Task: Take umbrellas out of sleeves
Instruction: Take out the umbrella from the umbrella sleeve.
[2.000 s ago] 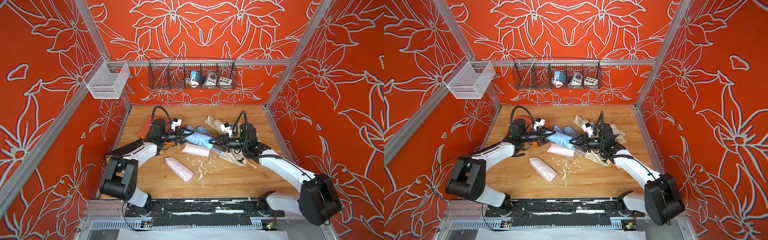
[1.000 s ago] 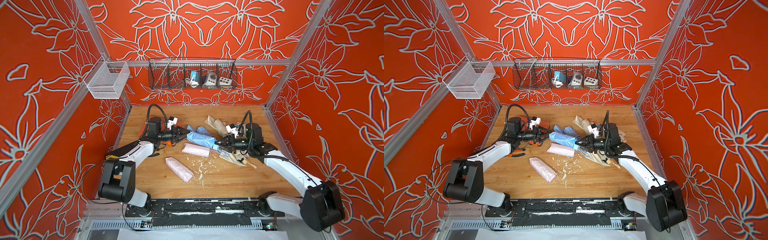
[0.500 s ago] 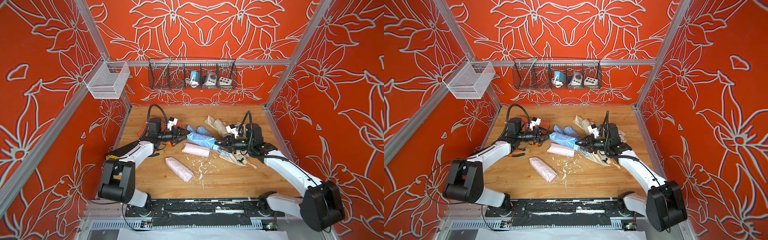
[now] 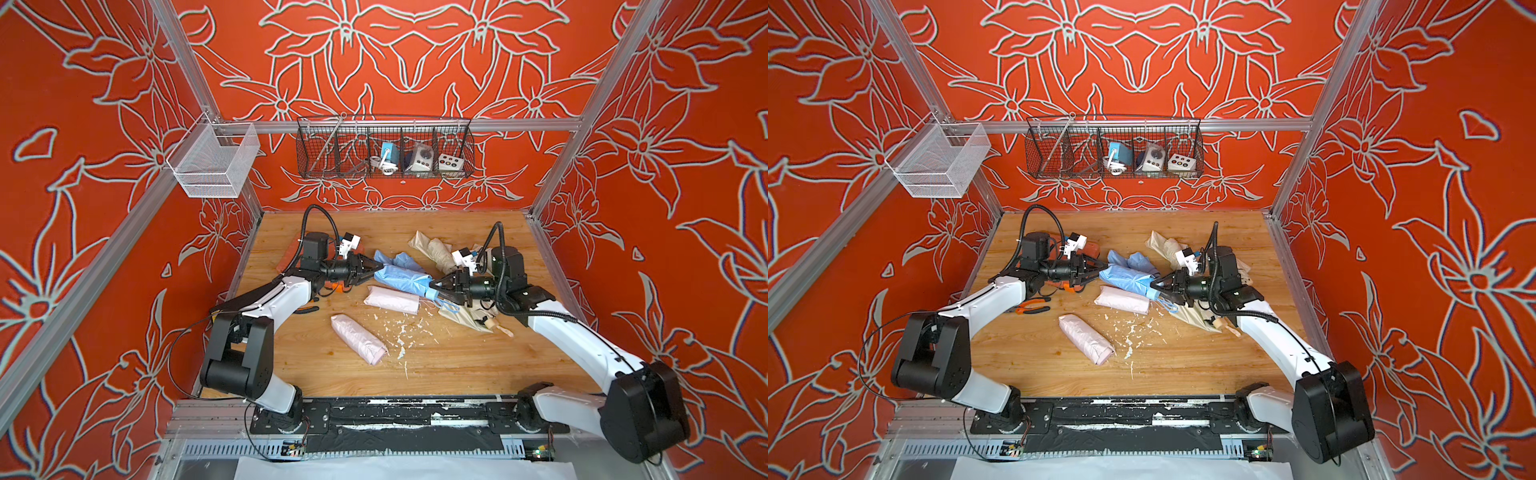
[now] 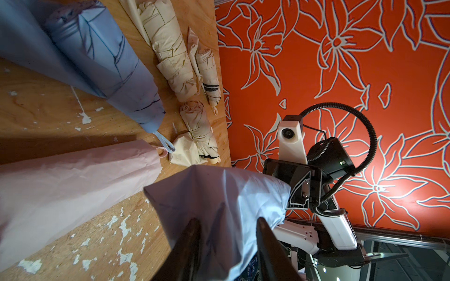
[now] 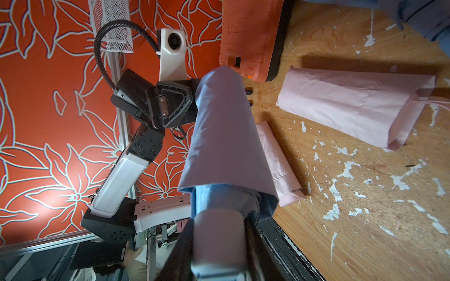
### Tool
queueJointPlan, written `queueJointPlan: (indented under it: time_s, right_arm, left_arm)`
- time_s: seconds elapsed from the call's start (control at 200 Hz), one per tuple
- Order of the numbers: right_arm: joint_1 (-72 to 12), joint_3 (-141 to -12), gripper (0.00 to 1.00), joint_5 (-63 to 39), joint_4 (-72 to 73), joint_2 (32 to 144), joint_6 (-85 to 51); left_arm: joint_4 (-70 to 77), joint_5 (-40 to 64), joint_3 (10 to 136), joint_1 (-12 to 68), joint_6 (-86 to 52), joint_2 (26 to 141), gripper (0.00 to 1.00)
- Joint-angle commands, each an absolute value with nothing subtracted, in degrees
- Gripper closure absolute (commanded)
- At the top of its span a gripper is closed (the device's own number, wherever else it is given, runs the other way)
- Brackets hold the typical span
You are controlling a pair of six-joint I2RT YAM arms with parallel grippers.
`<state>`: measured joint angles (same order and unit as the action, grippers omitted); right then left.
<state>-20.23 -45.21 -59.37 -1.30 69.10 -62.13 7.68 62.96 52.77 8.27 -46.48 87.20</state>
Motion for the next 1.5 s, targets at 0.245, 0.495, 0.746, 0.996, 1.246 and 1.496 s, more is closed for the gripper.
queueJointPlan:
  time_s: [0.245, 0.495, 0.746, 0.996, 1.246, 1.496]
  right_arm:
    - [-19.9, -46.4, 1.0, -60.2, 2.6, 69.2, -62.0]
    - [-19.9, -46.5, 1.0, -60.2, 1.2, 69.2, -60.7]
    - [-19.7, -46.8, 1.0, -60.5, -1.2, 68.7, -58.9]
    - [-18.8, -46.8, 1.0, -60.9, -3.7, 67.3, -57.5]
    - [-15.0, -46.7, 1.0, -61.3, -8.0, 64.1, -55.7]
    - [-10.5, -47.4, 1.0, -61.3, -13.0, 60.7, -54.0]
  left_arm:
    - [6.5, 64.5, 54.2, 8.6, -44.7, 88.7, 0.96]
    - [3.3, 63.3, 55.6, 8.5, -41.8, 88.5, 1.0]
    - [-0.7, 58.5, 56.1, 5.2, -39.0, 86.3, 1.0]
    - [-0.4, 58.1, 56.2, 2.9, -39.7, 85.7, 1.0]
    - [-1.1, 57.6, 56.1, 1.3, -39.8, 85.2, 1.0]
    - [-0.9, 57.7, 55.8, 0.7, -40.2, 84.9, 1.0]
